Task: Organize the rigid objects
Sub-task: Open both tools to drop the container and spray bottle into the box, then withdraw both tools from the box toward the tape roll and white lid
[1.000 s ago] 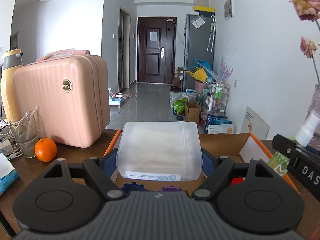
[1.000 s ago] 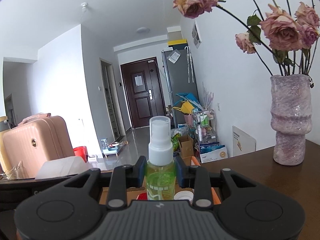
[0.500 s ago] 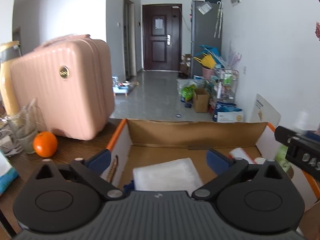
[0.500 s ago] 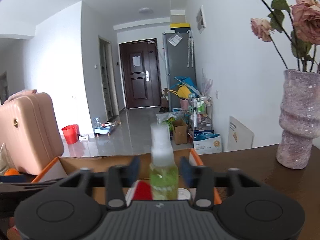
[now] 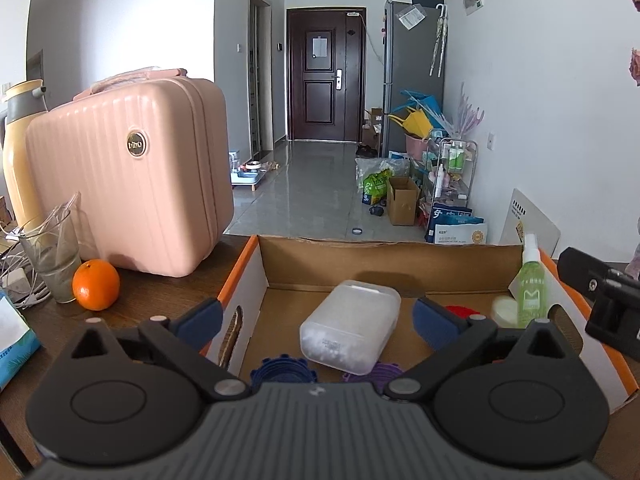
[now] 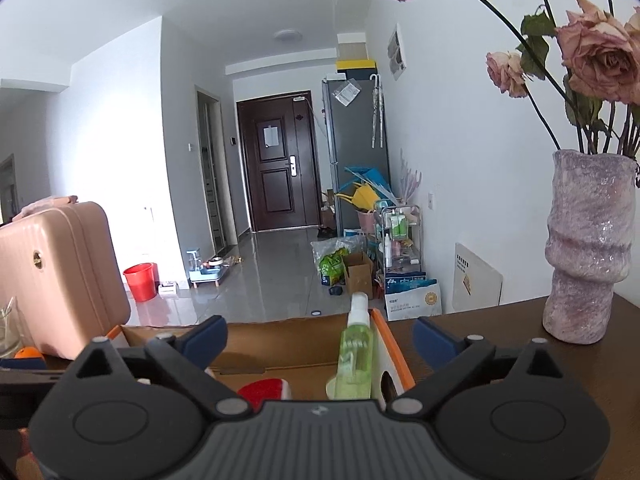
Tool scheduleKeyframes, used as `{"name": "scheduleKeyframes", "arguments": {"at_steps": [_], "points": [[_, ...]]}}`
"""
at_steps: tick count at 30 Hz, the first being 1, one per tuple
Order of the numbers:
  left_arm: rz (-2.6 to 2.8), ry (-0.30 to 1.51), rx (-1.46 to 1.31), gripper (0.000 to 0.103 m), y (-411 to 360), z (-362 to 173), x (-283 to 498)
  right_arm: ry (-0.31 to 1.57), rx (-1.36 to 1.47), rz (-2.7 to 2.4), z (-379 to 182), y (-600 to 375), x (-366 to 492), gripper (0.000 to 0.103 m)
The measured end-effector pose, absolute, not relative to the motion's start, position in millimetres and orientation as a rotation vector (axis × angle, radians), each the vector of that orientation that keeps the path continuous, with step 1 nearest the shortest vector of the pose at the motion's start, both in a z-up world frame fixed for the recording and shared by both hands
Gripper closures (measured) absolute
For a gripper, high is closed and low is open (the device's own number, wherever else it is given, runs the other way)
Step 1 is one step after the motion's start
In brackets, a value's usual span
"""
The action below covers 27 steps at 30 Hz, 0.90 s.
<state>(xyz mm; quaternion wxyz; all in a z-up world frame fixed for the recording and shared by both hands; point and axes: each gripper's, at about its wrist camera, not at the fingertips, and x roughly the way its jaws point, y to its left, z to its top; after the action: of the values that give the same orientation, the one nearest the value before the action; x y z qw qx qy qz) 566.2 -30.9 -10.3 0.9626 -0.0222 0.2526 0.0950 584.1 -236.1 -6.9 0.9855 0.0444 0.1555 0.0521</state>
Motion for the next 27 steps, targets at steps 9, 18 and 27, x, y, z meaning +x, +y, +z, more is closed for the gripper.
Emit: {"name": "scheduleKeyframes", "arguments": {"at_steps": [9,18,27], "points": [[0.197,0.494,-0.053,0.000,-27.7,-3.7,548.3,0.286,0.081,0.107,-2.1,-236.6,559.7,0.000],[0.187,0.460,-0.041,0.000,-24.6,2.7,514.9,0.268,0.060,0.116,-0.1,-235.0,526.8,0.000],[0.192,0.453,-0.010,0.000,-20.5,1.0,481.5,0.253,0.028,0.130,-0.5,-224.9,488.6,0.000]]}}
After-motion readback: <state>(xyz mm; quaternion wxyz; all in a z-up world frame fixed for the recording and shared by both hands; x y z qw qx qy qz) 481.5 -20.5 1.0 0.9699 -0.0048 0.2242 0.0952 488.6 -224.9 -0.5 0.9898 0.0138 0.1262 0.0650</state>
